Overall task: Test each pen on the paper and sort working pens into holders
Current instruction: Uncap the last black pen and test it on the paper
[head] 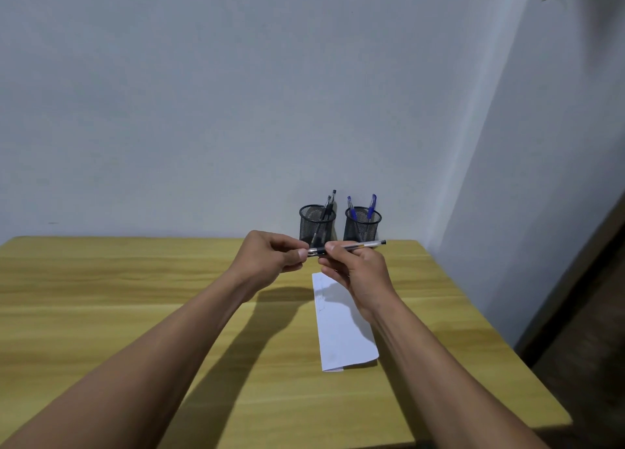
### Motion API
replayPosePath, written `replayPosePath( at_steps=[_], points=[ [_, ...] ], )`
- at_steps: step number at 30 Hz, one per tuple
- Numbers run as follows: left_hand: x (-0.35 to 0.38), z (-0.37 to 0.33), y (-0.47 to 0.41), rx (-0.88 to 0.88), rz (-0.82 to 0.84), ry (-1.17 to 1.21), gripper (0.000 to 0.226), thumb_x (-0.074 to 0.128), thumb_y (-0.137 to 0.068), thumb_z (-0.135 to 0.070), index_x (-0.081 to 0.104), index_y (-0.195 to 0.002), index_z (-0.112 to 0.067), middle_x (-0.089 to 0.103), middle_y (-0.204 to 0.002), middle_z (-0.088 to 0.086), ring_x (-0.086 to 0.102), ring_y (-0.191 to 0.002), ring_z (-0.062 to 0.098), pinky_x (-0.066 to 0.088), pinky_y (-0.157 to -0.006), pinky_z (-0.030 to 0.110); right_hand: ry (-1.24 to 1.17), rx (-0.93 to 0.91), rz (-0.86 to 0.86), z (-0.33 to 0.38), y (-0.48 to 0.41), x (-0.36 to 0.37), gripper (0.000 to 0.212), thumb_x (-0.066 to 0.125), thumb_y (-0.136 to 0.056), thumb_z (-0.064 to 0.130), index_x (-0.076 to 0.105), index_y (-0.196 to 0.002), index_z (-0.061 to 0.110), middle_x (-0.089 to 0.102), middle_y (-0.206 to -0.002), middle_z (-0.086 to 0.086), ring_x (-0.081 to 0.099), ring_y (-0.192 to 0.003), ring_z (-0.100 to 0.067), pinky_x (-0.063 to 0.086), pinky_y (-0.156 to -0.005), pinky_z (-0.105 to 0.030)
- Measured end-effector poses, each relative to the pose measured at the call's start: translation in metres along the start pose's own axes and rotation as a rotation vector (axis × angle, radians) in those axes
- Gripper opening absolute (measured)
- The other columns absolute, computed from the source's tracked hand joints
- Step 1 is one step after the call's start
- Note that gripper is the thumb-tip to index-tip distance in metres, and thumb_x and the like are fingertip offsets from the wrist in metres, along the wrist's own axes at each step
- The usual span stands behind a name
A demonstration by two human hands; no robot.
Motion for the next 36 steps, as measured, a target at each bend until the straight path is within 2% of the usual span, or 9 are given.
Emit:
replayPosePath(
  at_steps=[8,12,17,19,21,24,28,31,36],
  points=[
    [0.006,0.016,-0.006,-0.035,0.006,-0.018,0.006,0.076,-0.081,0.001,0.077,-0.086,-0.002,0.072,-0.076,0.013,0.067,-0.069,0.018,0.058,-0.070,0.022,0.016,0.025,-0.014,-0.015,-0.006,-0.003,0.006,0.073,-0.091,0.007,0.075,-0.089,0.001,0.076,-0.076,-0.010,0.074,-0.075,-0.017,0.063,-0.074,-0.024],
    [-0.037,0.034,-0.016,-0.099,-0.130,-0.077,0.009,0.074,-0.082,0.003,0.076,-0.076,-0.003,0.070,-0.076,0.014,0.064,-0.062,0.015,0.057,-0.064,0.019,-0.100,0.038,-0.171,-0.013,-0.017,-0.041,0.011,0.070,-0.093,0.006,0.074,-0.091,-0.004,0.075,-0.077,-0.015,0.074,-0.069,-0.015,0.064,-0.075,-0.026],
    [-0.057,0.064,-0.032,-0.125,-0.114,-0.348,0.008,0.079,-0.080,-0.005,0.079,-0.077,-0.013,0.076,-0.081,0.014,0.067,-0.071,0.019,0.059,-0.088,0.040,0.116,0.068,-0.119,-0.026,-0.021,-0.048,0.014,0.074,-0.091,0.010,0.075,-0.094,-0.004,0.078,-0.082,-0.016,0.075,-0.075,-0.018,0.063,-0.068,-0.024],
    [-0.035,0.064,-0.043,-0.051,-0.113,-0.463,0.008,0.079,-0.081,-0.009,0.078,-0.085,-0.015,0.076,-0.082,0.008,0.067,-0.071,0.015,0.058,-0.084,0.033,0.183,0.080,-0.087,-0.034,-0.019,-0.035,0.015,0.074,-0.092,0.012,0.075,-0.095,-0.003,0.077,-0.080,-0.012,0.073,-0.073,-0.016,0.063,-0.068,-0.028],
    [-0.017,0.060,-0.054,0.026,-0.140,-0.564,0.007,0.080,-0.081,-0.012,0.078,-0.088,-0.014,0.074,-0.081,0.001,0.066,-0.073,0.011,0.053,-0.072,0.016,0.214,0.087,-0.065,-0.040,-0.018,-0.031,0.016,0.072,-0.094,0.014,0.074,-0.094,-0.002,0.075,-0.079,-0.011,0.071,-0.074,-0.018,0.059,-0.067,-0.034],
    [-0.001,0.067,-0.071,0.051,-0.163,-0.588,0.005,0.080,-0.081,-0.014,0.078,-0.086,-0.015,0.071,-0.077,-0.003,0.063,-0.072,0.005,0.041,-0.058,0.003,0.244,0.082,-0.052,-0.044,-0.013,-0.033,0.016,0.069,-0.097,0.014,0.071,-0.094,-0.002,0.071,-0.077,-0.011,0.066,-0.071,-0.018,0.056,-0.061,-0.031],
    [0.014,0.086,-0.085,0.013,-0.151,-0.688,0.009,0.081,-0.080,-0.027,0.079,-0.089,-0.024,0.075,-0.089,-0.002,0.066,-0.088,0.016,0.052,-0.079,0.030,0.295,0.066,-0.058,-0.049,-0.007,-0.037,0.021,0.066,-0.098,0.013,0.070,-0.096,-0.007,0.069,-0.076,-0.014,0.064,-0.070,-0.019,0.056,-0.058,-0.025],
    [0.013,0.087,-0.083,0.020,-0.165,-0.701,0.019,0.075,-0.085,-0.029,0.077,-0.103,-0.023,0.075,-0.101,0.001,0.066,-0.093,0.019,0.051,-0.082,0.031,0.282,0.060,-0.059,-0.052,-0.008,-0.040,0.023,0.066,-0.098,0.014,0.069,-0.098,-0.010,0.070,-0.075,-0.013,0.065,-0.068,-0.018,0.058,-0.060,-0.025],
    [0.007,0.071,-0.041,0.182,-0.123,-0.804,0.029,0.059,-0.094,-0.036,0.071,-0.117,-0.023,0.075,-0.110,0.001,0.065,-0.105,0.023,0.051,-0.087,0.034,0.243,0.052,-0.089,-0.054,-0.007,-0.043,0.017,0.066,-0.098,0.014,0.069,-0.096,-0.003,0.067,-0.074,-0.014,0.062,-0.067,-0.019,0.058,-0.059,-0.027]
  ],
)
Point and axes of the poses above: each hand's wrist, its own y-axis away from the middle knuckle, its own x-axis out of the palm, z = x × y, the point moved 8 cm from there along -y, towards the middle knuckle
